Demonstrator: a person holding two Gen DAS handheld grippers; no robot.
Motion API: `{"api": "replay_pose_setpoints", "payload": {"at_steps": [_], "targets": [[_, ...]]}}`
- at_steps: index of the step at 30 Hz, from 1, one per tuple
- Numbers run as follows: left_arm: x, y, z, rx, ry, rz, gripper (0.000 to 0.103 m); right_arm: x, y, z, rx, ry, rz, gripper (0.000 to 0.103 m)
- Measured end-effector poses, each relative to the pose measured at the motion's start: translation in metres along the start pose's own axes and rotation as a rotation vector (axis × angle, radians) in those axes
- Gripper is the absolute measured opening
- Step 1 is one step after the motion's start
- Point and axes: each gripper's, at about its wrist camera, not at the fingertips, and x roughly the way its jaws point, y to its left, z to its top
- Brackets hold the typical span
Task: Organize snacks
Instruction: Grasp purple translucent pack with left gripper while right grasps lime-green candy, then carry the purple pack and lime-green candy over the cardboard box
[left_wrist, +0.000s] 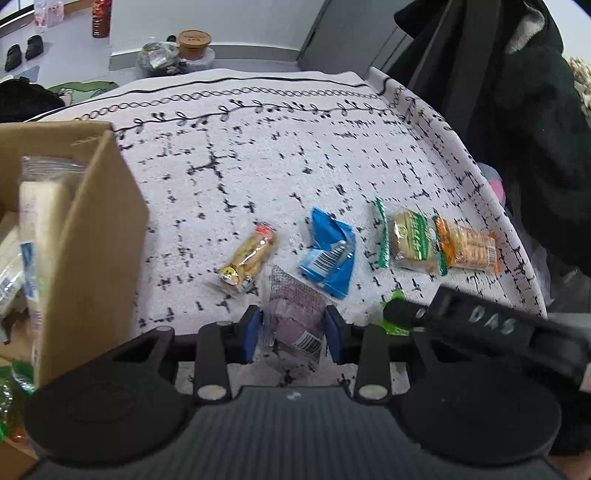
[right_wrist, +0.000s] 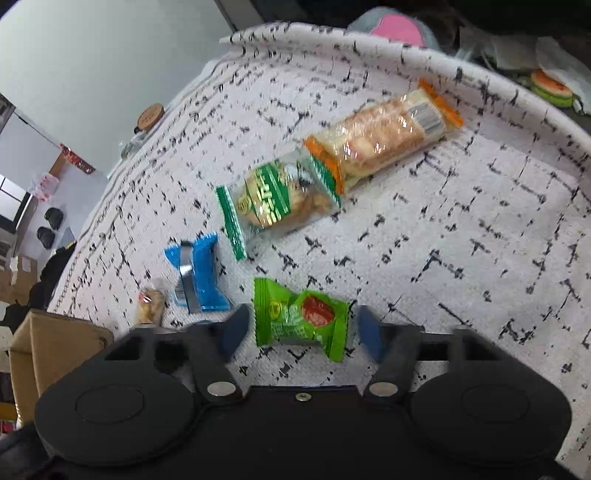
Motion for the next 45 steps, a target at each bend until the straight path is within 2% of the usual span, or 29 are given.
{"api": "replay_pose_setpoints", "payload": {"at_steps": [3, 6, 18, 28, 37, 45], "targets": [[-0.002, 0.002, 0.001, -0.006, -0.009, 0.009, 0.036, -0.006, -0.002, -0.002, 0.004, -0.020, 0.010, 0.032], [-0.005, 0.000, 0.000, -0.006, -0.014, 0.011, 0.036, -0.015, -0.002, -0.004, -0.002, -0.045, 0.018, 0.030], [-0.037, -0.008, -0.001, 0.017, -0.058, 0.015, 0.036, -0.053, 0.001, -0.012, -0.003, -0.101, 0.097, 0.029], [-0.070, -0.008, 0.003, 0.021, -0.110, 0.037, 0.036, -0.086, 0.011, -0.022, -0.019, -0.157, 0.129, 0.029], [-0.101, -0.004, 0.002, 0.023, -0.154, 0.055, 0.036, -0.116, 0.026, -0.036, -0.073, -0.216, 0.180, 0.029], [-0.130, 0.004, -0.001, 0.013, -0.192, 0.077, 0.036, -0.127, 0.042, -0.048, -0.116, -0.222, 0.224, 0.029]]}}
